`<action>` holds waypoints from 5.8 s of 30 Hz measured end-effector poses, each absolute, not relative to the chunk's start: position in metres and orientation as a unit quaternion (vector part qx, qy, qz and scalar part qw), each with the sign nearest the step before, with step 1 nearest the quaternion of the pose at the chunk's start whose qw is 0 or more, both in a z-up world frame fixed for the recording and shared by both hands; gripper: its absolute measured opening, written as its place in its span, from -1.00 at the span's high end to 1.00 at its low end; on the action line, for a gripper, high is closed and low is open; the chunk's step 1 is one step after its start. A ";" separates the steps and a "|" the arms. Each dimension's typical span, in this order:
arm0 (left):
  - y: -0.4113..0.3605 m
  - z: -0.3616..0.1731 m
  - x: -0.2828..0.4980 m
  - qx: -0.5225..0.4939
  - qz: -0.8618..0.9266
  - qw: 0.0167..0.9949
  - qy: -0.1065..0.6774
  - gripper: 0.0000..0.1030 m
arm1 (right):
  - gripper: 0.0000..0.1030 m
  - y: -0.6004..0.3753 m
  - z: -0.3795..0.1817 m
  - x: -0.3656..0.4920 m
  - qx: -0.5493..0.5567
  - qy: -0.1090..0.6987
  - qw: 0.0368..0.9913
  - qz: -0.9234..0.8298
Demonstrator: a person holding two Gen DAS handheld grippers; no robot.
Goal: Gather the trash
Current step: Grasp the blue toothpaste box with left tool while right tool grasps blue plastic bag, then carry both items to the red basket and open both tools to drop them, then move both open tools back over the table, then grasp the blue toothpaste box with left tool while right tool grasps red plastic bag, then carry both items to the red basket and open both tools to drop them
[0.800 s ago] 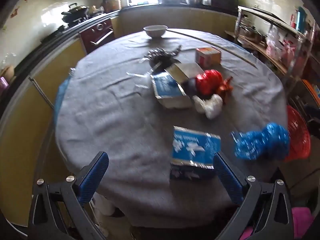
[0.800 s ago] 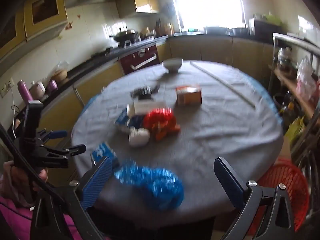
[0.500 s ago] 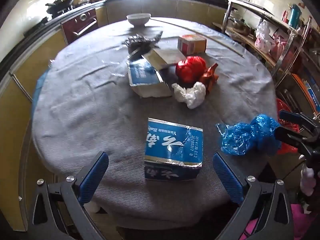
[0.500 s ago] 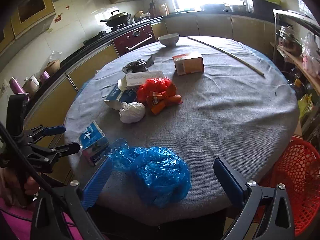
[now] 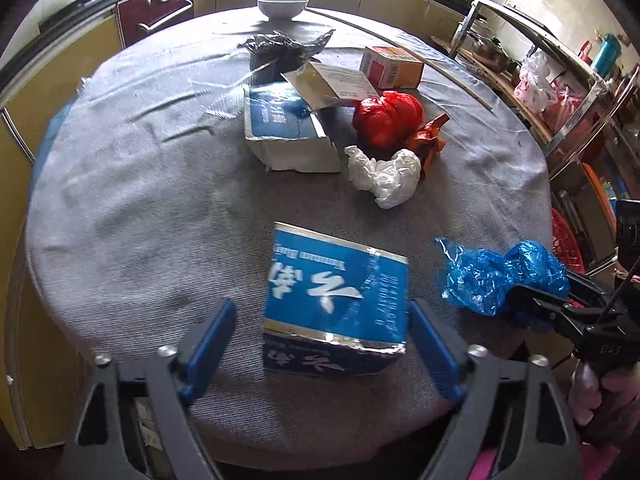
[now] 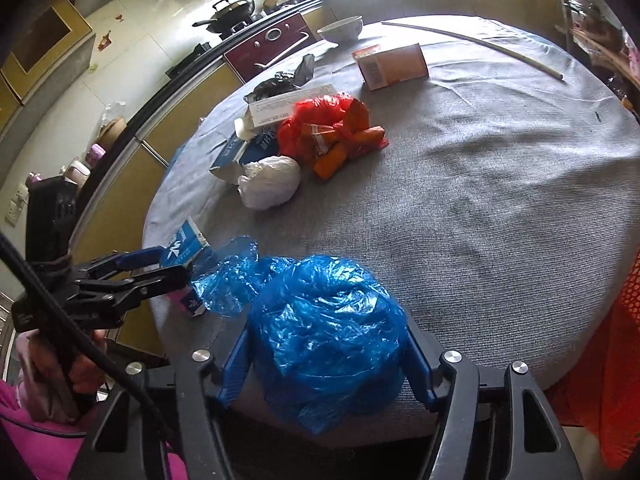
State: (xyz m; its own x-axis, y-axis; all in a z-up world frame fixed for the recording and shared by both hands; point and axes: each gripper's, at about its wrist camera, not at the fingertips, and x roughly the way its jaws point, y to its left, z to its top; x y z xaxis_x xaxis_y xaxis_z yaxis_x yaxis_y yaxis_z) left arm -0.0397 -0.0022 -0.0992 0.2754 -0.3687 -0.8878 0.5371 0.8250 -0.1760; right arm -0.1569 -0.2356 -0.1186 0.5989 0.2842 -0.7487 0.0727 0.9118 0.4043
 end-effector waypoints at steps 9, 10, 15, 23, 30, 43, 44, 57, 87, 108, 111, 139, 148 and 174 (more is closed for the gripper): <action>-0.004 -0.097 -0.038 0.073 -0.290 0.799 0.522 -0.39 | -0.30 -0.251 -0.109 -0.169 0.223 0.448 0.864 0.054; -0.005 -0.095 -0.038 0.074 -0.290 0.801 0.519 -0.39 | -0.30 -0.253 -0.108 -0.170 0.227 0.443 0.866 0.052; -0.020 -0.081 -0.040 0.091 -0.299 0.805 0.504 -0.39 | -0.30 -0.269 -0.099 -0.176 0.250 0.417 0.873 0.043; -0.091 -0.047 -0.064 0.153 -0.377 0.795 0.450 -0.39 | -0.30 -0.322 -0.084 -0.205 0.296 0.360 0.885 -0.022; -0.196 -0.032 -0.111 0.223 -0.477 0.750 0.401 -0.39 | -0.30 -0.398 -0.085 -0.271 0.360 0.307 0.870 -0.138; -0.356 -0.057 -0.181 0.300 -0.564 0.662 0.392 -0.40 | -0.33 -0.493 -0.127 -0.397 0.499 0.218 0.803 -0.241; -0.363 -0.060 -0.186 0.306 -0.566 0.657 0.393 -0.40 | -0.35 -0.492 -0.128 -0.401 0.505 0.219 0.799 -0.243; -0.357 -0.067 -0.178 0.311 -0.545 0.665 0.405 -0.40 | -0.38 -0.506 -0.137 -0.406 0.543 0.205 0.779 -0.237; -0.025 -0.064 -0.026 0.148 -0.253 0.861 0.416 -0.45 | -0.38 -0.315 -0.075 -0.171 0.355 0.363 0.861 0.016; 0.074 -0.092 0.009 0.073 -0.163 0.870 0.459 -0.45 | -0.38 -0.219 -0.078 -0.097 0.257 0.454 0.852 0.031; 0.080 -0.097 0.013 0.068 -0.156 0.867 0.468 -0.45 | -0.38 -0.220 -0.080 -0.082 0.251 0.463 0.850 0.017; -0.032 -0.090 0.083 0.034 -0.255 0.805 0.534 -0.46 | 0.00 -0.239 -0.104 0.026 0.204 0.446 0.871 0.024; -0.058 -0.108 0.094 0.011 -0.246 0.799 0.549 -0.45 | 0.00 -0.271 -0.079 -0.018 0.250 0.380 0.890 0.029; -0.016 -0.035 0.002 0.043 -0.230 0.864 0.446 -0.08 | 0.00 -0.298 -0.045 -0.139 0.270 0.290 0.918 0.010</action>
